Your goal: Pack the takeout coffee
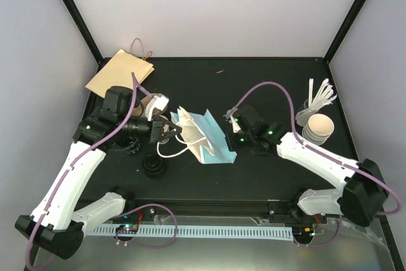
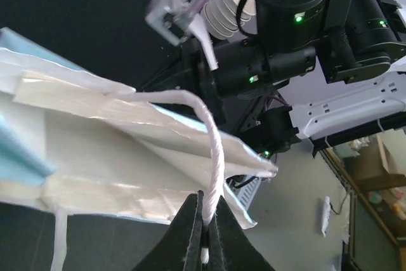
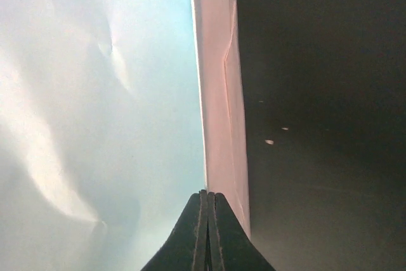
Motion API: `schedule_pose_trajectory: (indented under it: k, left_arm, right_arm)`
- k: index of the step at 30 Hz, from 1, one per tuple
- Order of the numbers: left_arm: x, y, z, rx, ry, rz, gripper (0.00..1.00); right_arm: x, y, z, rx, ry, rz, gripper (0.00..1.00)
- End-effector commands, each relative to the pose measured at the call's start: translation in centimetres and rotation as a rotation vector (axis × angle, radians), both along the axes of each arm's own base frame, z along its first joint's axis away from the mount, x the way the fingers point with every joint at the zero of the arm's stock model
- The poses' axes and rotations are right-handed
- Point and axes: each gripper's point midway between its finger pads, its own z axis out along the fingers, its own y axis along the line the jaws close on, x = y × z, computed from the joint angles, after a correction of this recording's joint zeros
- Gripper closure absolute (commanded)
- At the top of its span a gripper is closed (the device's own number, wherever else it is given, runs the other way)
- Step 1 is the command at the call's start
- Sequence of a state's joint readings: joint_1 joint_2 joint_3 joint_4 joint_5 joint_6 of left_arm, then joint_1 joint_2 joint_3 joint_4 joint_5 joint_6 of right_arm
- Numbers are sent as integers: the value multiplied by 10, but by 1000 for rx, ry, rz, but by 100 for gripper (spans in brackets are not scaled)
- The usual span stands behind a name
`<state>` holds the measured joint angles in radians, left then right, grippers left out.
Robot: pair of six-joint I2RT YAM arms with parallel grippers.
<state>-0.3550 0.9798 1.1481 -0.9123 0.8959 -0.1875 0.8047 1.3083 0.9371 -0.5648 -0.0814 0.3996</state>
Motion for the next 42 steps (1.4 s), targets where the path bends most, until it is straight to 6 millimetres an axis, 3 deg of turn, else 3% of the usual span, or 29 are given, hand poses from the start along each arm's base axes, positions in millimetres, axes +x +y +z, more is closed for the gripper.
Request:
schedule_pose_trajectory:
  k: [1,6,10,14,21,31,35,38,42]
  left_arm:
    - [7,6,6,17,-43,70,99]
    - [14,8,-12,47,5,93,98]
    - [21,13,-25,90,51,123,98]
    - [31,21,-37,140,89,175,98]
    - [50,53,-52,196,127,331,98]
    - [54,56,-50,165,120,341,98]
    - [53,45,-30,81,86,284,98]
    - [44,19,15,-94,62,156,99]
    - [43,-8,70,-150,-53,112,98]
  right_arm:
    - [11,-38,4,8,-36,-124,99]
    - [17,-83,-3,50,-23,-256,99]
    - [17,-100,-2,121,-12,-296,99]
    - [18,-113,0,156,-7,-331,99]
    - [21,-130,1,268,34,-393,99]
    - [26,-139,3,465,97,-432,99]
    - [25,-134,2,489,118,-408,99]
    - [22,-131,-4,491,139,-383,99]
    - [20,-125,-12,512,169,-355,99]
